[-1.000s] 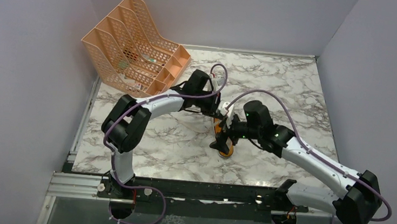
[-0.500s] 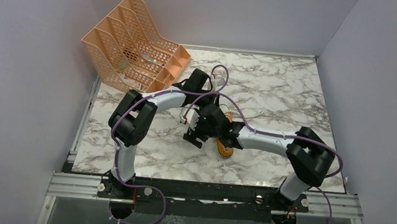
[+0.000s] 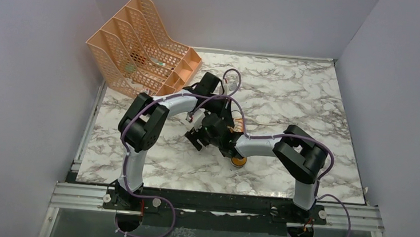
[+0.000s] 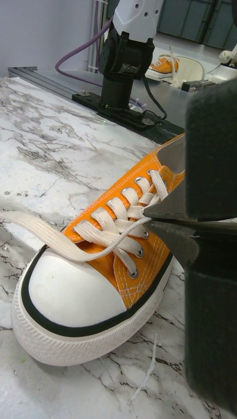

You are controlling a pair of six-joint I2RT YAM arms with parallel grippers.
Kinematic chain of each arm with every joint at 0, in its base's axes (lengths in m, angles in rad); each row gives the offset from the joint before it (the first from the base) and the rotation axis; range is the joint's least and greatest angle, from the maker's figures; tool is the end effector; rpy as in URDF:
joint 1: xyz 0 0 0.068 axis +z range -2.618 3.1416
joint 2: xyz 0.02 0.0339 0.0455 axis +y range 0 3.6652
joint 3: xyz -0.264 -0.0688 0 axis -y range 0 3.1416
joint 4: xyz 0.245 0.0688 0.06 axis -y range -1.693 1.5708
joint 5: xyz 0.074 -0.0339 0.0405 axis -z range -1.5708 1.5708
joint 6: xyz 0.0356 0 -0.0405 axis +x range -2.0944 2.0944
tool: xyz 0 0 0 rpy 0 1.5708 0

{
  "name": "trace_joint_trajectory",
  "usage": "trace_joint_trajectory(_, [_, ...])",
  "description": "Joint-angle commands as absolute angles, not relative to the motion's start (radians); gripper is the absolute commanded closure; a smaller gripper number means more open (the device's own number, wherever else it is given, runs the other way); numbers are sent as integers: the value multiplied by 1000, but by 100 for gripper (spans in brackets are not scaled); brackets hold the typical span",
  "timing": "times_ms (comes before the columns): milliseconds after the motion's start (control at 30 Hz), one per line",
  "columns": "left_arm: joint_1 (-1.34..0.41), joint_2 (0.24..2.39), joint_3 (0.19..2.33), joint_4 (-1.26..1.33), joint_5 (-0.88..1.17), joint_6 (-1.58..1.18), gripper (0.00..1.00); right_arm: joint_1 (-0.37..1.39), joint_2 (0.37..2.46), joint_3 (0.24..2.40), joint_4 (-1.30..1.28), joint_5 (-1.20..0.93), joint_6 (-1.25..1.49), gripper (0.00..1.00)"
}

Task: Tie the shoes

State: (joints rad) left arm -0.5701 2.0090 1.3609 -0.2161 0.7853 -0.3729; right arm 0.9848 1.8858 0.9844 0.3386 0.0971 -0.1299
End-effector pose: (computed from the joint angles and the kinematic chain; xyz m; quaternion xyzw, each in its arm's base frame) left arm 0.3467 -0.2522 0.1771 0.2171 0.8496 -0.4650 0.1217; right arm 0.2205 0.3259 0.1512 -0.4427 0.7547 0.1613 0.4566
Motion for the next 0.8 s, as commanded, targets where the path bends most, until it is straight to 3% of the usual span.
trace_joint_trajectory(0, [-564,2017,1386,-224,829,-368,100,979,1956,1019,389,217,-49,22])
trace_joint_trajectory(167, [-549,2032,1399,-224,826,-373,100,979,1966,983,340,179,-19,41])
trace_joint_trajectory(400, [-535,2053,1420,-224,834,-381,100,979,1924,902,295,27,-14,74])
trace_joint_trajectory(533, [-535,2059,1422,-221,835,-385,100,979,1851,845,295,-91,-46,98])
trace_joint_trajectory(767, [-535,2048,1407,-221,836,-385,100,979,1612,802,159,-167,-83,99])
